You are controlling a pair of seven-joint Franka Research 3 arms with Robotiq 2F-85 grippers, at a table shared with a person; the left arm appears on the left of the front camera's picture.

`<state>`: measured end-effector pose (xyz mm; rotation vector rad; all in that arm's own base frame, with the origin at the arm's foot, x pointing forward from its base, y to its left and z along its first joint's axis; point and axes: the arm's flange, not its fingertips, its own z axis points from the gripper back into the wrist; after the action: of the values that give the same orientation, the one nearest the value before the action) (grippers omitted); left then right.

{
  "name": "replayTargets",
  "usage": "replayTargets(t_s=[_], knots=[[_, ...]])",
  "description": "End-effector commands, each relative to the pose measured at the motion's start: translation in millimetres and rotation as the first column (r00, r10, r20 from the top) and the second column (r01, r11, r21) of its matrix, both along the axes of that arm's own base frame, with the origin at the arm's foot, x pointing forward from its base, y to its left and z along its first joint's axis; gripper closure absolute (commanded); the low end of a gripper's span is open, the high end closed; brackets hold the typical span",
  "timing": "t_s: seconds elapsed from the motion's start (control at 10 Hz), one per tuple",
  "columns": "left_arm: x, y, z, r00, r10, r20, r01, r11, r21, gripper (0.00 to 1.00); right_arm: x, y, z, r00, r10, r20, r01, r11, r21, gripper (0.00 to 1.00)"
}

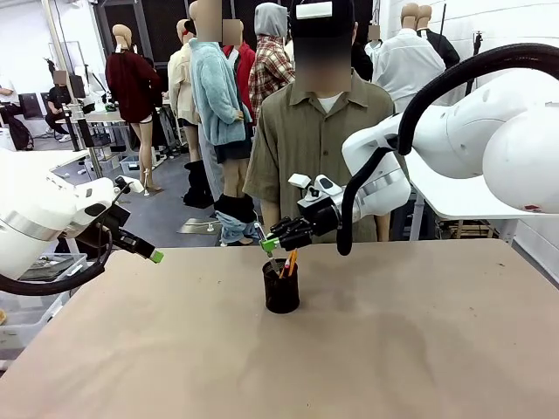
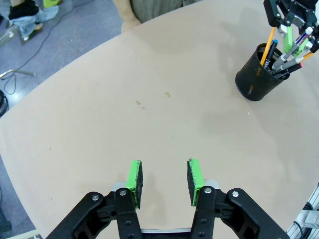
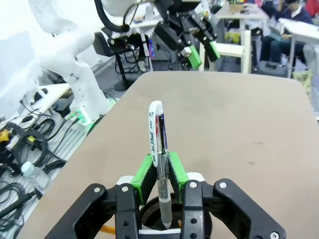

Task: Place the pens into the pen holder.
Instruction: Pick up a writing instrument from the table and place it into the Pen holder.

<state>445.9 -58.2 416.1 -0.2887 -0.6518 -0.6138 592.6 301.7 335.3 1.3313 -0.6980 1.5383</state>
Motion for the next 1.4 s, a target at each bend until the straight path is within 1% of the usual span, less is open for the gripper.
replayTargets(t_s=[0.0,0.1,0.3,0.4,0.5,0.6,0.8,1.0,1.1,1.3], knots=[[0.9,-0.6,0.8,1.0,0.002,0.013,-0.002,1.0,0.005,0.51,7.7,2.8,0.5,1.0,0.009,-0.012,-0.01,0.999,-0.049,1.0],[0.9,-0.6,0.8,1.0,0.002,0.013,-0.002,1.0,0.005,0.51,8.3,2.6,-1.1,0.999,0.017,-0.029,-0.019,0.998,-0.051,1.0],[0.9,-0.6,0.8,1.0,0.002,0.013,-0.002,1.0,0.005,0.51,7.1,2.3,-1.1,1.0,0.024,-0.015,-0.025,0.997,-0.07,1.0],[0.9,-0.6,0.8,1.0,0.002,0.013,-0.002,1.0,0.005,0.51,7.0,1.9,-0.7,1.0,0.025,-0.015,-0.026,0.997,-0.072,0.92],[0.9,-0.6,0.8,1.0,0.002,0.013,-0.002,1.0,0.005,0.51,6.6,1.2,-0.6,1.0,0.027,-0.016,-0.028,0.997,-0.074,0.79],[0.9,-0.6,0.8,1.0,0.002,0.013,-0.002,1.0,0.005,0.51,6.8,0.6,-1.5,1.0,0.024,-0.016,-0.025,0.997,-0.074,0.74],[0.9,-0.6,0.8,1.0,0.002,0.013,-0.002,1.0,0.005,0.51,7.3,0.0,-2.4,1.0,0.023,-0.014,-0.024,0.997,-0.073,0.74],[0.9,-0.6,0.8,1.0,0.002,0.013,-0.002,1.0,0.005,0.51,4.9,-3.8,1.3,1.0,0.017,0.009,-0.017,0.998,-0.068,0.74],[0.9,-0.6,0.8,1.0,0.002,0.013,-0.002,1.0,0.005,0.51,1.1,-8.7,9.6,0.999,0.01,0.033,-0.008,0.998,-0.062,0.74],[0.9,-0.6,0.8,1.0,0.002,0.013,-0.002,1.0,0.005,0.51,-14.2,-29.3,42.3,0.993,-0.026,0.119,0.033,0.998,-0.059,0.74]])
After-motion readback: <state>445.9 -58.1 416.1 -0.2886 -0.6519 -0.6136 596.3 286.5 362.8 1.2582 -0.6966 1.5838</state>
